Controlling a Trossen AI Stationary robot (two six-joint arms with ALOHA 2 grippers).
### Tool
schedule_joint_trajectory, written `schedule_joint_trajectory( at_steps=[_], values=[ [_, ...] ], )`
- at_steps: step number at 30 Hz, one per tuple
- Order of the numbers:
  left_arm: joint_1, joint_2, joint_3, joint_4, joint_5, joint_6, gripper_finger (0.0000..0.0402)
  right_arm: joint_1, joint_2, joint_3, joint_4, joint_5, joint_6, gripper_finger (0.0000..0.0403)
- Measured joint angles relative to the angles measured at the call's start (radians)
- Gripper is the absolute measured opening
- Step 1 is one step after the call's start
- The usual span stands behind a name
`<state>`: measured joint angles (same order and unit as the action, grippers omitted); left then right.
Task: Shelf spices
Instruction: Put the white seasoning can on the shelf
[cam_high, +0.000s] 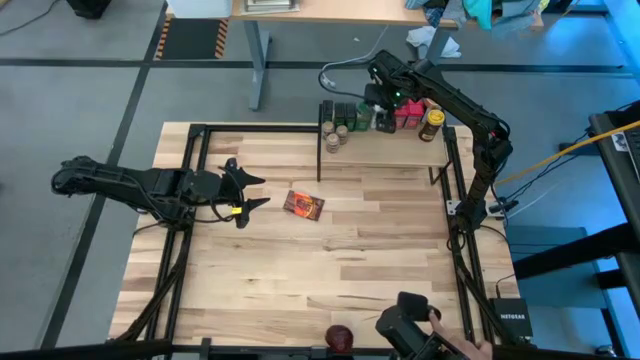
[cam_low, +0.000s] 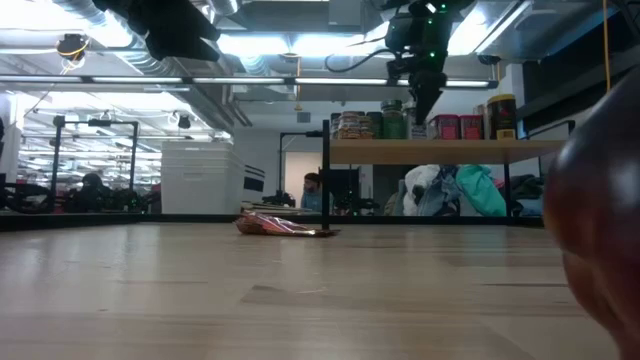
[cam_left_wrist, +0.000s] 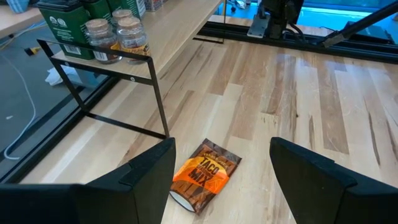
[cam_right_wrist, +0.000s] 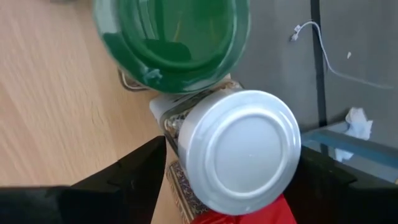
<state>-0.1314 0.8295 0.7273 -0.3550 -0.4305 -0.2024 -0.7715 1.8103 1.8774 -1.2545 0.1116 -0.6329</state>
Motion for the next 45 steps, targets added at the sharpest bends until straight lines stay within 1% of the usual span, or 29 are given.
schedule_joint_trajectory(
  at_steps=[4,9,17,19,22,28,33,37,45],
  values=[
    [0.000,0.000,0.000,0.000,0.000,0.000,0.0255,0.000,0.000,0.000,0.000,-0.001,0.074,0.0285],
    [0.000,0.000,0.000,0.000,0.000,-0.004,0.0255,-0.001,0.000,0.000,-0.001,-0.034,0.183,0.0285],
    [0.000,0.000,0.000,0.000,0.000,-0.004,0.0255,-0.001,0.000,0.000,0.014,-0.030,0.285,0.0285],
    [0.000,0.000,0.000,0.000,0.000,-0.004,0.0255,-0.001,0.000,0.001,0.010,-0.004,0.287,0.0285],
    [0.000,0.000,0.000,0.000,0.000,-0.004,0.0255,-0.001,0.000,0.020,-0.030,0.021,0.248,0.0285],
    [0.000,0.000,0.000,0.000,0.000,-0.004,0.0255,0.000,-0.001,0.095,-0.094,0.001,0.236,0.0285],
    [0.000,0.000,0.000,0.000,0.000,-0.006,0.0255,0.000,-0.001,0.144,-0.068,-0.006,0.233,0.0285],
    [0.000,0.000,0.000,0.000,0.000,-0.007,0.0255,-0.001,-0.001,0.146,-0.024,-0.051,0.233,0.0285],
    [0.000,0.000,0.000,0.000,0.000,-0.007,0.0255,-0.001,0.008,0.104,-0.017,-0.042,0.202,0.0285]
  ],
)
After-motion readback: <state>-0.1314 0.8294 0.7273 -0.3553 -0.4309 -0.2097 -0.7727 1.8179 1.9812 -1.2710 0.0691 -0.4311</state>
